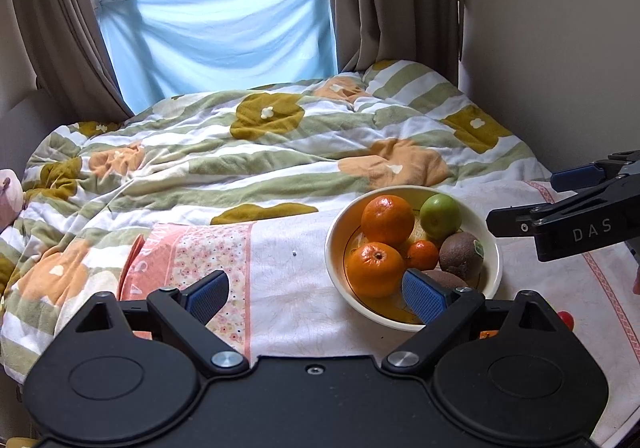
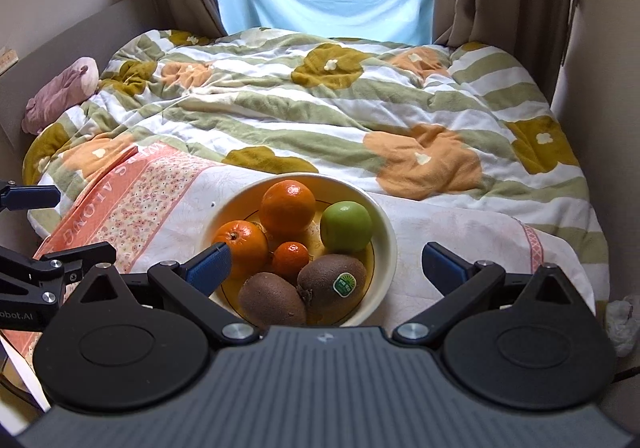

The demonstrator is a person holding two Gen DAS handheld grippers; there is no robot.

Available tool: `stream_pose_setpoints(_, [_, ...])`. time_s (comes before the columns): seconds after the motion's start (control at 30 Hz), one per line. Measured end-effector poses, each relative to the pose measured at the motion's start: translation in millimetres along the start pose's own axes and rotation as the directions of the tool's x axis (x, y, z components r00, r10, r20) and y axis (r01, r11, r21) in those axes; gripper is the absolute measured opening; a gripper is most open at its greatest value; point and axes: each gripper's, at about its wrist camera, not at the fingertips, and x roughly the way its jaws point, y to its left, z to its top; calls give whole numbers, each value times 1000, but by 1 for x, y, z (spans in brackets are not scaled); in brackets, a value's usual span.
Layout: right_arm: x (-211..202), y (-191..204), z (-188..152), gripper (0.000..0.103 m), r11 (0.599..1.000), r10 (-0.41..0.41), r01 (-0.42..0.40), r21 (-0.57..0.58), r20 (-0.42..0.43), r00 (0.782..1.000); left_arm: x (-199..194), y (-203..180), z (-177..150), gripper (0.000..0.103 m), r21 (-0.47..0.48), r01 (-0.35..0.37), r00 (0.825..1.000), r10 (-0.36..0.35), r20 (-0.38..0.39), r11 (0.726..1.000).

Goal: Organize fruits
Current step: 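Move both grippers back toward the red tomatoes on the cloth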

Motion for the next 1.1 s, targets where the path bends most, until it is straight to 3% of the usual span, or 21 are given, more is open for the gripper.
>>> stream_pose_setpoints(0.3, [-69,5,-26,103,989,-129,126,82,39,991,-43,5,1,96,38,71,996,-73,55,997])
stream_pose_setpoints(0.57, [-99,-5,-68,103,970,-206,203,133,5,979,-61,-8,-11,96,70,109,992,-113,54,992])
stream_pose_setpoints(0.77, [-103,-21,-99,103,978,-188,186,98,3,982,-63,-35,-27,96,38,107,994,-108,29,994])
stream_pose_setpoints(1.1, [-77,-60,-133,103,997,-66,65,-49,-10,998,-27,-93,-51,92,-40,107,991,-109,-72,994])
